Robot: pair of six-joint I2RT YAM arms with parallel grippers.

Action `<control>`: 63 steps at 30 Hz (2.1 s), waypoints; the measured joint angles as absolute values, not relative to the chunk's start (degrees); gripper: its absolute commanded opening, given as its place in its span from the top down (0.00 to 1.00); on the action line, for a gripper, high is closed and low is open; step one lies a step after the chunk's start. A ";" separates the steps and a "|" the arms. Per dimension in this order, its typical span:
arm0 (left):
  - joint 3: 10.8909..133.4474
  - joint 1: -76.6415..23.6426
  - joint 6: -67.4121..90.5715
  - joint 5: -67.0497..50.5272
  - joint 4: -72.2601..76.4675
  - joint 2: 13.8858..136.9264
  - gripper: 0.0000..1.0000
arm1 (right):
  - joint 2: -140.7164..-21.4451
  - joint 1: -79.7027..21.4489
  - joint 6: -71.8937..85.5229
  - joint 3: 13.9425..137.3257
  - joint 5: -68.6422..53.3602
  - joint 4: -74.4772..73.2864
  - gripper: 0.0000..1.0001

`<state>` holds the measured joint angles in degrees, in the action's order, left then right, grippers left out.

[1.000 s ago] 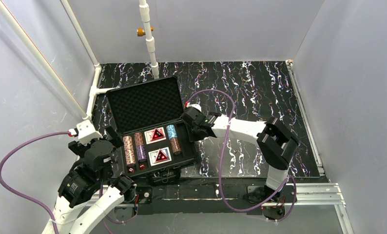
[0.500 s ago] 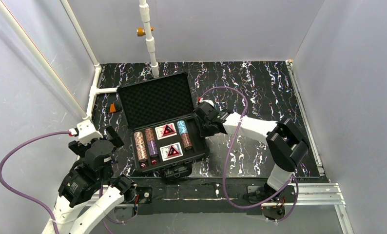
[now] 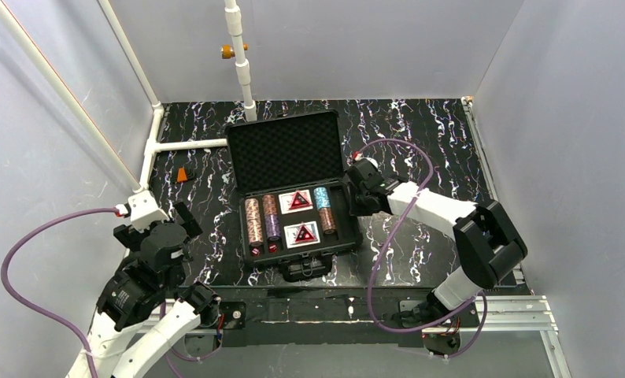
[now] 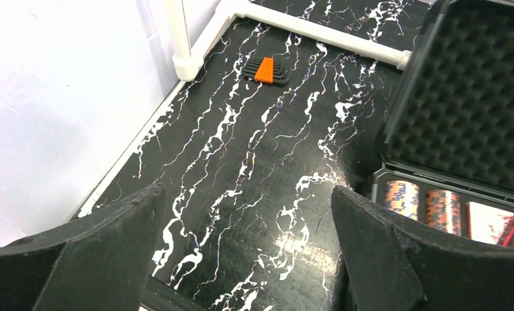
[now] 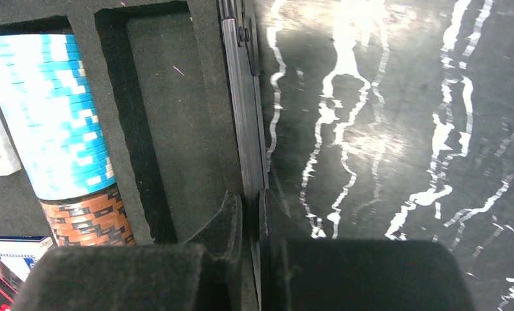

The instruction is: Pack up texas hold em set

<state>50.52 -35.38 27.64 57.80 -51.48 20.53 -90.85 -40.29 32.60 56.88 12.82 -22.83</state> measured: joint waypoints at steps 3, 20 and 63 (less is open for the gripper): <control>50.52 -35.38 27.64 57.58 -51.48 21.10 0.02 | -88.58 -38.28 32.69 54.61 13.39 -22.98 0.99; 50.52 -35.38 27.46 56.47 -51.46 22.79 0.02 | -79.70 -33.36 33.56 49.19 19.29 -29.98 0.27; 50.52 -35.38 26.65 55.35 -51.29 22.79 0.02 | -98.17 -13.98 22.39 104.53 3.25 -33.71 0.33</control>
